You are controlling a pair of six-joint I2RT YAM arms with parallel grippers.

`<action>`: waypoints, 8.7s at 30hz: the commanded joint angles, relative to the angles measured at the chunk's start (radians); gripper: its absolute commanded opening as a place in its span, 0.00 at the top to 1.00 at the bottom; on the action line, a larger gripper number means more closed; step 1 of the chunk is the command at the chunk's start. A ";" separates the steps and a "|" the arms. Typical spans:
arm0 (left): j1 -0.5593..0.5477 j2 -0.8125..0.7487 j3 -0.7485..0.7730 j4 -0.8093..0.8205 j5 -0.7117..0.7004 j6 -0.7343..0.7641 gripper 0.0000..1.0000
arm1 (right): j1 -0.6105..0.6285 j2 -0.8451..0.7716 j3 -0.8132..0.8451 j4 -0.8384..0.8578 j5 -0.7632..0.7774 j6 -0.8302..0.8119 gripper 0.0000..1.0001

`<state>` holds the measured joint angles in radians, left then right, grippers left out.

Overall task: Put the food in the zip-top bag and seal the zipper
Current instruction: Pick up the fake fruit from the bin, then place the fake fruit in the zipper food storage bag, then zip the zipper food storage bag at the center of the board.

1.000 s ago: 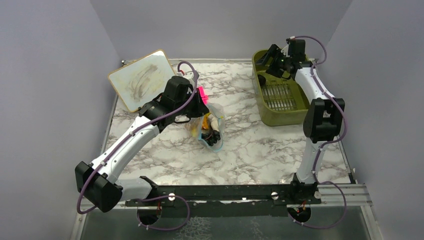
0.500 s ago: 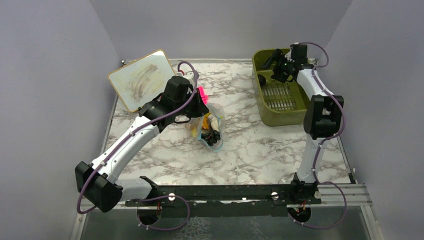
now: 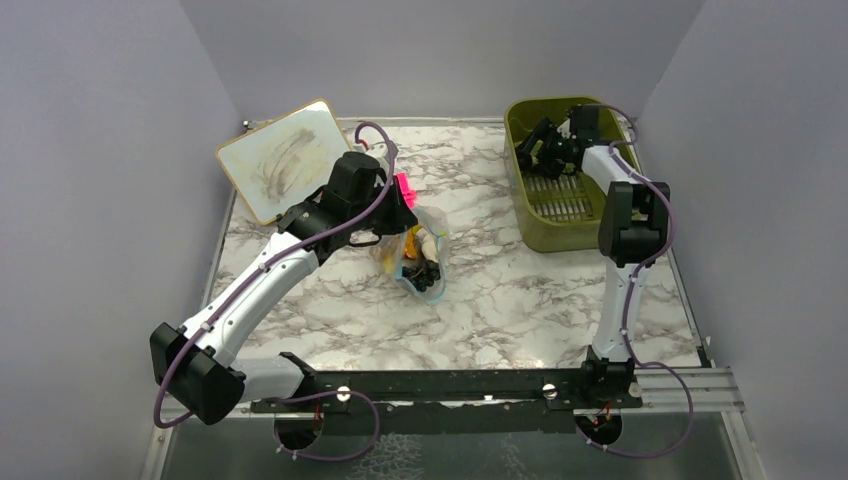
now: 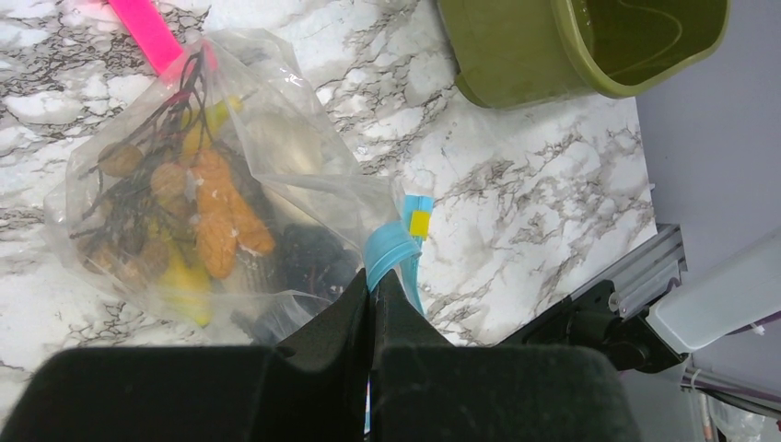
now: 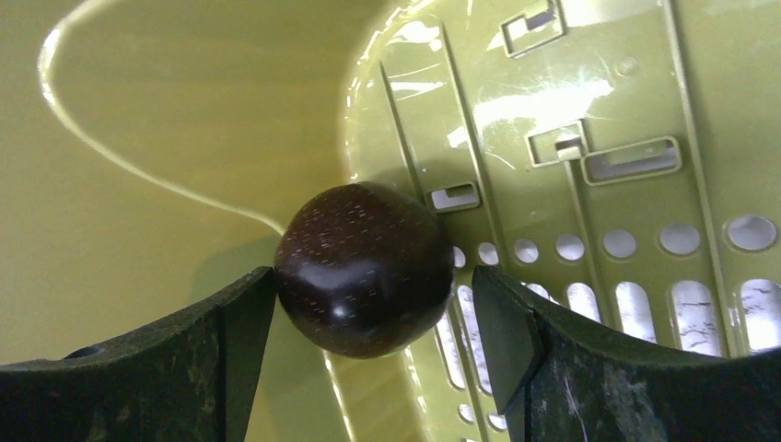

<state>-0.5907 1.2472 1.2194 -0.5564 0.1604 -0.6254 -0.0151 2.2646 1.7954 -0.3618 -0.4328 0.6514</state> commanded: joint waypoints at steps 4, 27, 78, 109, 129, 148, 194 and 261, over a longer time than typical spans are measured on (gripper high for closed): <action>-0.001 -0.009 0.059 0.018 -0.015 0.012 1.00 | -0.001 0.047 0.012 0.059 -0.074 -0.029 0.26; -0.001 -0.107 -0.007 0.032 -0.087 0.031 1.00 | 0.000 -0.277 0.024 -0.127 0.101 -0.221 0.62; -0.001 -0.153 -0.121 0.121 0.033 0.037 1.00 | 0.783 -1.156 -0.812 0.140 -0.049 -0.188 0.61; -0.001 -0.184 -0.118 0.144 0.118 -0.049 1.00 | 0.978 -0.948 -0.781 0.194 0.264 -0.272 0.39; -0.001 -0.199 -0.135 0.146 0.114 0.019 1.00 | 0.978 -1.143 -0.724 0.022 0.195 -0.690 0.27; -0.001 -0.250 -0.128 0.166 0.431 0.252 1.00 | 0.978 -1.414 -1.049 0.129 0.023 -1.379 0.56; -0.001 -0.277 -0.253 0.268 0.492 0.194 1.00 | 0.978 -1.330 -1.312 0.655 0.028 -1.313 0.99; -0.080 -0.382 -0.497 0.529 0.748 0.814 1.00 | 0.978 -1.315 -0.887 0.136 0.016 -0.850 0.94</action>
<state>-0.6636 0.8932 0.7372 -0.0540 0.9047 0.1581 0.9565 1.0019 0.9401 -0.3031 -0.4088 -0.1642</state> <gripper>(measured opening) 0.041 0.012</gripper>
